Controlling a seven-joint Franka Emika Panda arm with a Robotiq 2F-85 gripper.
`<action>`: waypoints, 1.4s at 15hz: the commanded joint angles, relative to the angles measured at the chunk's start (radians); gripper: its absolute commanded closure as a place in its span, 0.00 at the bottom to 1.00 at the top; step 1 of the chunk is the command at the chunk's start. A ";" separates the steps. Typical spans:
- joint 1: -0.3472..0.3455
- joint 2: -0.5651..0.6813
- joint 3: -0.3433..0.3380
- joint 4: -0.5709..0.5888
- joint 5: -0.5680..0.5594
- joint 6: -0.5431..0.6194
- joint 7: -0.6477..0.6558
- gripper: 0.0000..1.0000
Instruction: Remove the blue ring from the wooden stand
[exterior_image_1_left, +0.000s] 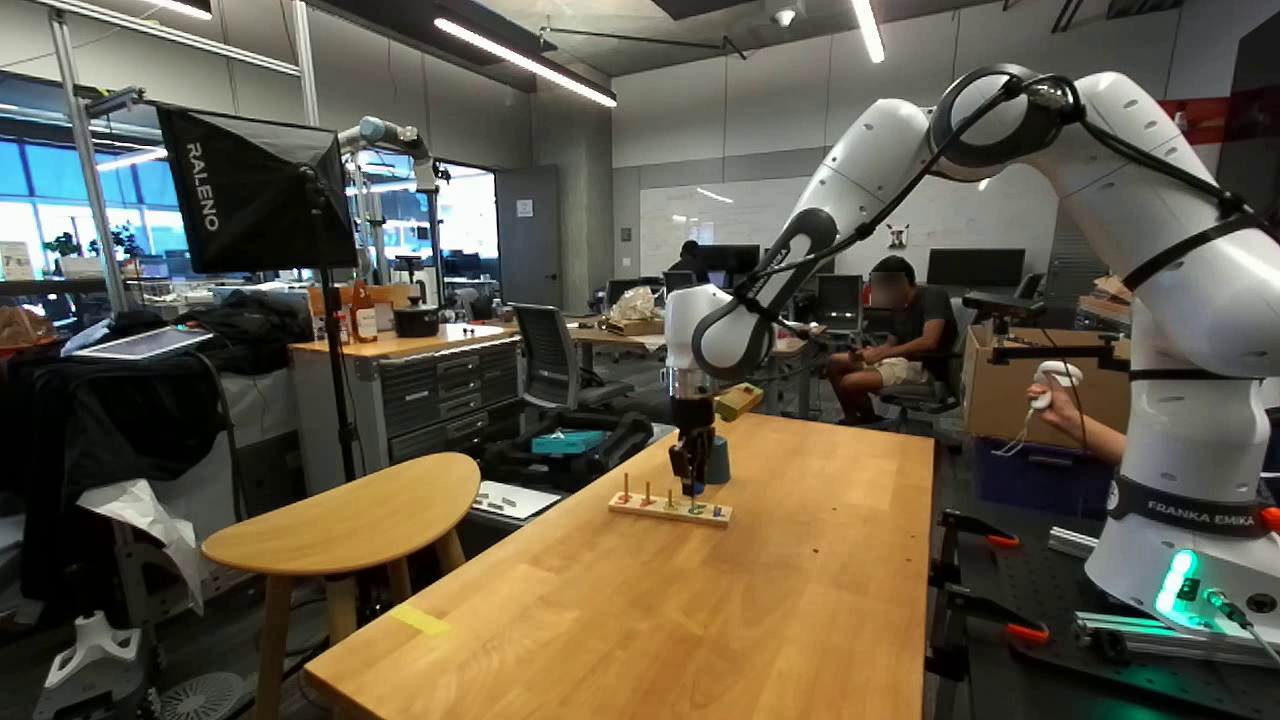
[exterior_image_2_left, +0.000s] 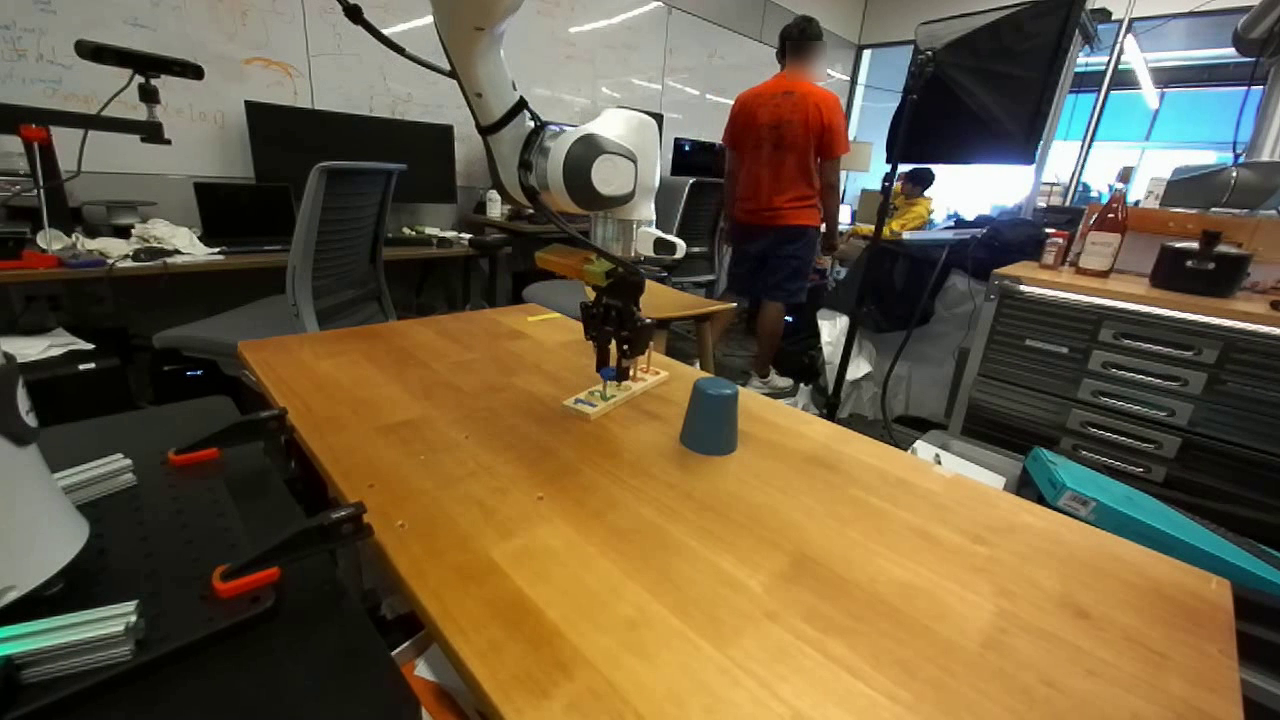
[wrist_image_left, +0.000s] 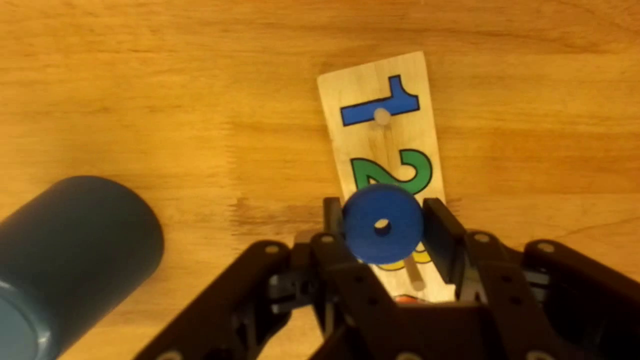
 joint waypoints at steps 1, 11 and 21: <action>-0.031 -0.048 -0.024 -0.026 0.013 -0.028 -0.024 0.82; -0.061 -0.041 -0.070 -0.099 -0.005 -0.020 -0.016 0.17; -0.078 -0.411 -0.098 -0.121 -0.139 -0.189 -0.144 0.00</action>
